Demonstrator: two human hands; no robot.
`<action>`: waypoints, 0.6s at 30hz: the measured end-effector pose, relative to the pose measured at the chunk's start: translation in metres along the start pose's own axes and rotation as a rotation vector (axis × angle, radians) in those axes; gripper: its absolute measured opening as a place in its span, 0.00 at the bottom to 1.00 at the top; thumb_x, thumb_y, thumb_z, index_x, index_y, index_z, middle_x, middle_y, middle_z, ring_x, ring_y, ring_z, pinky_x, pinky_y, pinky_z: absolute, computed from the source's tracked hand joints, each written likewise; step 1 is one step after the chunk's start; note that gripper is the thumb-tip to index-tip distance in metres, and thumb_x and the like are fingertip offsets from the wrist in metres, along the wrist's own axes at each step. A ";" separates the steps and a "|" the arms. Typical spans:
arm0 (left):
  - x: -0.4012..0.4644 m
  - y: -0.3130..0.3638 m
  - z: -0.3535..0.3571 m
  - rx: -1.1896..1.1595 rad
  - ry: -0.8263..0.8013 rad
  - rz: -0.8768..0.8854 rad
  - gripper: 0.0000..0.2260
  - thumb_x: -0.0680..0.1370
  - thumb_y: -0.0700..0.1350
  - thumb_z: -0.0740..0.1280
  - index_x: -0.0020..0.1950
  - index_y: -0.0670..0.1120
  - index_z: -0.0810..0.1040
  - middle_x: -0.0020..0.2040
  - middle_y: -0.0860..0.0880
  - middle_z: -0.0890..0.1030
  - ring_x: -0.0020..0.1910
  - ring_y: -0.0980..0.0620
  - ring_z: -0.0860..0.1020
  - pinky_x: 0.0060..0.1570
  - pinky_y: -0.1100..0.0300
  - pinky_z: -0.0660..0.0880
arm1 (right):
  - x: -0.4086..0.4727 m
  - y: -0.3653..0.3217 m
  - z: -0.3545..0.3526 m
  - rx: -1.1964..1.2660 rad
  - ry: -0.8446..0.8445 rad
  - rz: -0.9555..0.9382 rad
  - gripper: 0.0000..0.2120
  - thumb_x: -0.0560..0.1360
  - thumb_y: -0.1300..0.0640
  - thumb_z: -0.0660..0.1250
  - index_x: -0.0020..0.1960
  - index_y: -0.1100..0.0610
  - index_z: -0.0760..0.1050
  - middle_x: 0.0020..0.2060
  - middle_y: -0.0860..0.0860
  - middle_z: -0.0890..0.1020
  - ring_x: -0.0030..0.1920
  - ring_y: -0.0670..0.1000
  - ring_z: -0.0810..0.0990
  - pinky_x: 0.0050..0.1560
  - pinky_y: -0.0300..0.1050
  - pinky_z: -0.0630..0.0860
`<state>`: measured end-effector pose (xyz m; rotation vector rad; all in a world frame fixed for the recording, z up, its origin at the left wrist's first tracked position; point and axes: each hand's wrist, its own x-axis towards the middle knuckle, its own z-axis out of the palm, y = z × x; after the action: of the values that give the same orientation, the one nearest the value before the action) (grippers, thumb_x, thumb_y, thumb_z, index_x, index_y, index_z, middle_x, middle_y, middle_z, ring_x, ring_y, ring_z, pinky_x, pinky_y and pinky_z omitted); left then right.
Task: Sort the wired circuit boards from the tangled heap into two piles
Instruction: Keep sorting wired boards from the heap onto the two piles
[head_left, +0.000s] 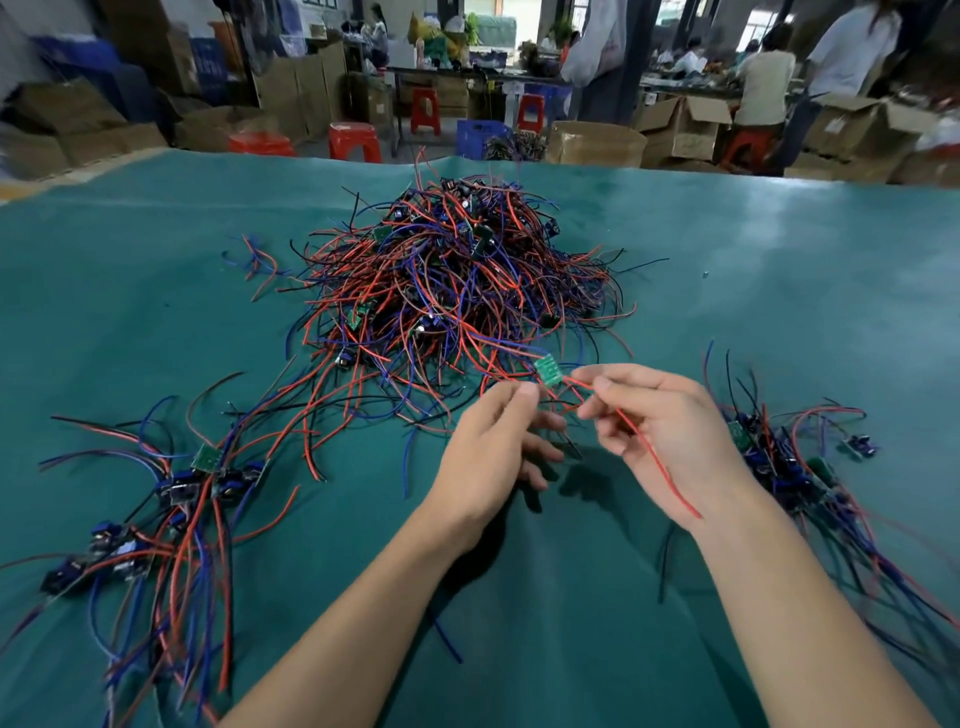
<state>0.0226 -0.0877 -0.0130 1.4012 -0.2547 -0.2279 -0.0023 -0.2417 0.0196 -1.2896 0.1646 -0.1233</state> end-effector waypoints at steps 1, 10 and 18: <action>0.000 0.001 0.000 -0.048 0.001 -0.006 0.11 0.85 0.46 0.56 0.55 0.43 0.76 0.45 0.45 0.83 0.36 0.51 0.80 0.26 0.62 0.73 | -0.001 0.002 0.002 -0.035 -0.045 0.022 0.08 0.78 0.68 0.65 0.49 0.65 0.83 0.31 0.58 0.82 0.26 0.48 0.73 0.25 0.36 0.65; -0.002 0.002 -0.004 -0.097 0.023 0.073 0.04 0.79 0.37 0.68 0.50 0.45 0.80 0.40 0.49 0.83 0.37 0.55 0.81 0.30 0.64 0.75 | -0.001 0.014 0.009 -0.566 0.100 -0.276 0.02 0.70 0.54 0.73 0.40 0.51 0.83 0.34 0.50 0.86 0.36 0.49 0.82 0.45 0.48 0.78; -0.008 -0.001 -0.003 0.302 0.183 0.343 0.08 0.73 0.38 0.74 0.47 0.50 0.87 0.37 0.56 0.85 0.34 0.64 0.77 0.39 0.65 0.74 | -0.006 0.019 0.018 -0.774 0.094 -0.481 0.09 0.68 0.49 0.77 0.48 0.43 0.87 0.34 0.45 0.80 0.36 0.43 0.77 0.40 0.34 0.69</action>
<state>0.0159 -0.0829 -0.0148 1.6379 -0.3835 0.2312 -0.0044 -0.2182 0.0068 -2.0821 -0.0322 -0.5748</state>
